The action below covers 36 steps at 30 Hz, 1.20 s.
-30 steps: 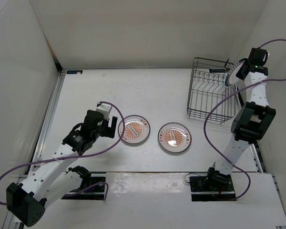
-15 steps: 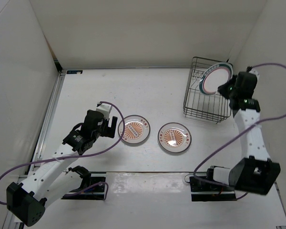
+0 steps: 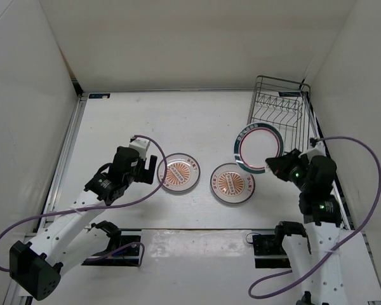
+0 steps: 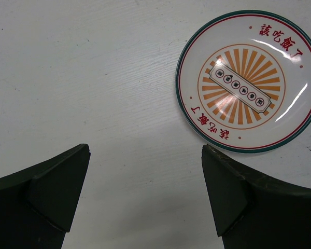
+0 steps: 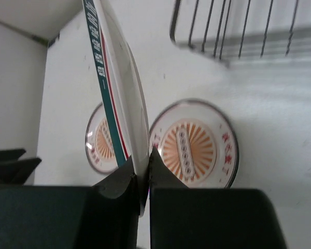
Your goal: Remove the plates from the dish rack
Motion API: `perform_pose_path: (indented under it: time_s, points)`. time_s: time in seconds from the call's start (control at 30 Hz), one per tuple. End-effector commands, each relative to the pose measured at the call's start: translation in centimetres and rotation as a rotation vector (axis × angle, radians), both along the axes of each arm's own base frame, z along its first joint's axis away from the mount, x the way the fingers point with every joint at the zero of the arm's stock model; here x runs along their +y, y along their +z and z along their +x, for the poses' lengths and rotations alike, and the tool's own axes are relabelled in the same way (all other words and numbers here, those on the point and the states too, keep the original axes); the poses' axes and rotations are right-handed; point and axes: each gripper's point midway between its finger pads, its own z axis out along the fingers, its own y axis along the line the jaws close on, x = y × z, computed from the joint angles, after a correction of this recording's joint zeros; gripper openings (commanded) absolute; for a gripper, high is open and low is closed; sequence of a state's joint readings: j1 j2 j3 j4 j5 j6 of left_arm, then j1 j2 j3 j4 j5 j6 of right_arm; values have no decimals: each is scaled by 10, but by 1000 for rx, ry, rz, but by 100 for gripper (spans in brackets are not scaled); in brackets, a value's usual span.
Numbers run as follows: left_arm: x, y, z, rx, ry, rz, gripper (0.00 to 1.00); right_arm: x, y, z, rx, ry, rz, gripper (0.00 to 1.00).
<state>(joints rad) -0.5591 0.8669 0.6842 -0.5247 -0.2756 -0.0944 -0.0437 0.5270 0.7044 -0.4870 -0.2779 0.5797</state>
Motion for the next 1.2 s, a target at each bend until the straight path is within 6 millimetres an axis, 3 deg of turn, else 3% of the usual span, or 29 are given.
perform_pose_path:
  time_s: [0.0, 0.1, 0.13, 0.2, 0.33, 0.4, 0.43, 0.47, 0.53, 0.83, 1.17]
  points:
    - [-6, 16, 2, -28, -11, -39, 100, 33, -41, -19, 108, 127, 178, 0]
    - [-7, 15, 3, -21, -13, -39, 100, 31, -76, -34, 181, 81, 217, 0]
    - [-8, 15, 3, -19, -13, -40, 100, 19, -101, -43, 269, -7, 188, 0]
    - [-8, 12, 2, -9, -13, -38, 100, 9, -95, -51, 203, -67, 164, 0]
    - [-9, 14, 2, -16, -19, -46, 100, -25, -113, -76, 261, -325, 151, 0]
    - [-9, 14, 2, -16, -18, -45, 100, -38, -112, -81, 244, -404, 140, 0]
    - [-9, 13, 2, -11, -19, -43, 100, -42, -126, -94, 325, -454, 142, 0]
    - [-9, 13, 2, -12, -17, -44, 100, -61, -128, -99, 330, -558, 96, 0]
    - [-9, 12, 1, -8, -20, -42, 100, -73, -133, -113, 380, -669, 112, 0]
    - [-11, 12, 1, -4, -24, -49, 100, -102, -150, -127, 384, -924, 154, 0]
    - [-11, 15, 1, -13, -26, -55, 100, -109, -156, -148, 578, -1022, 86, 0]
